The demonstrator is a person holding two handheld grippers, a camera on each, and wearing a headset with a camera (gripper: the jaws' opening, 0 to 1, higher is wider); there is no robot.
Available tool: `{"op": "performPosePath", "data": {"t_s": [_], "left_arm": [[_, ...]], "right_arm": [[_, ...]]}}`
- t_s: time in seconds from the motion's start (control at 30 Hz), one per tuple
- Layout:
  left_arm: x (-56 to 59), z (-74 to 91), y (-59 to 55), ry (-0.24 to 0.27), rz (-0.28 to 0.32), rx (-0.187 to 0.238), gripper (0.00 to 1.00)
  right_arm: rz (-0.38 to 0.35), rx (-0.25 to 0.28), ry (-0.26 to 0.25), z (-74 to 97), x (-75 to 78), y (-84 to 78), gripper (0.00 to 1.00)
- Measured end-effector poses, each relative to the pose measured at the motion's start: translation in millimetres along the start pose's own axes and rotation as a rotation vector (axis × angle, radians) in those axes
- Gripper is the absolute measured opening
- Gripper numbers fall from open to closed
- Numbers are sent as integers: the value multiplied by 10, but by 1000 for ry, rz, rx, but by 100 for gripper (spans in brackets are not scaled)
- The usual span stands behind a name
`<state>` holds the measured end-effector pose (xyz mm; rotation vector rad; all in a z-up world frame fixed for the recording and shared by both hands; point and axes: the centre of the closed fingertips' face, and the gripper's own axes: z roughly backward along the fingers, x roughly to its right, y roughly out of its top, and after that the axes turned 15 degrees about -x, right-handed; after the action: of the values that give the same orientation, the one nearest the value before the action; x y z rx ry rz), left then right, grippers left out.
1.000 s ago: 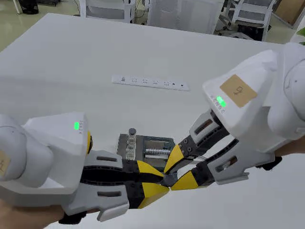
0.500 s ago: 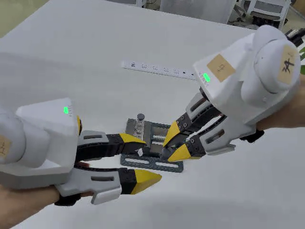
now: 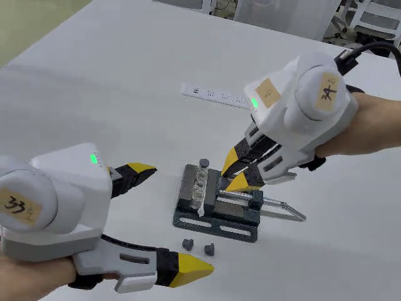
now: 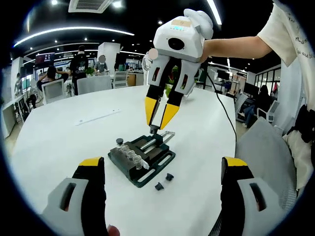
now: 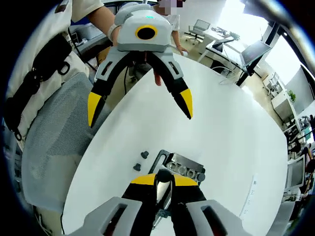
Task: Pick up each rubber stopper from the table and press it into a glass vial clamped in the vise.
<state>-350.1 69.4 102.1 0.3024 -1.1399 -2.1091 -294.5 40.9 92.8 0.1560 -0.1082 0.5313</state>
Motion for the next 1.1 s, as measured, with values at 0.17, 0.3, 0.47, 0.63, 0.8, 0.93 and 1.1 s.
{"op": "performPosePath", "data": {"t_s": [0.17, 0.3, 0.47, 0.63, 0.8, 0.93, 1.1], "left_arm": [[-94, -11, -94, 15, 11, -31, 99], [-141, 0, -129, 20, 27, -33, 99], [-224, 7, -229, 39, 53, -53, 99], [-264, 26, -333, 47, 80, -62, 99], [-272, 34, -387, 53, 101, -62, 99], [-296, 58, -429, 60, 118, -57, 99], [-331, 72, -498, 67, 139, -57, 99]], "right_arm": [[53, -55, -4, -154, 172, -54, 6], [58, -71, 2, -260, 264, -66, 5], [106, -111, 7, -392, 361, -138, 5], [170, -128, -17, -450, 461, -157, 5], [281, -153, -21, -539, 481, -147, 5], [352, -177, -10, -593, 486, -137, 5], [350, -175, 16, -658, 495, -117, 4]]}}
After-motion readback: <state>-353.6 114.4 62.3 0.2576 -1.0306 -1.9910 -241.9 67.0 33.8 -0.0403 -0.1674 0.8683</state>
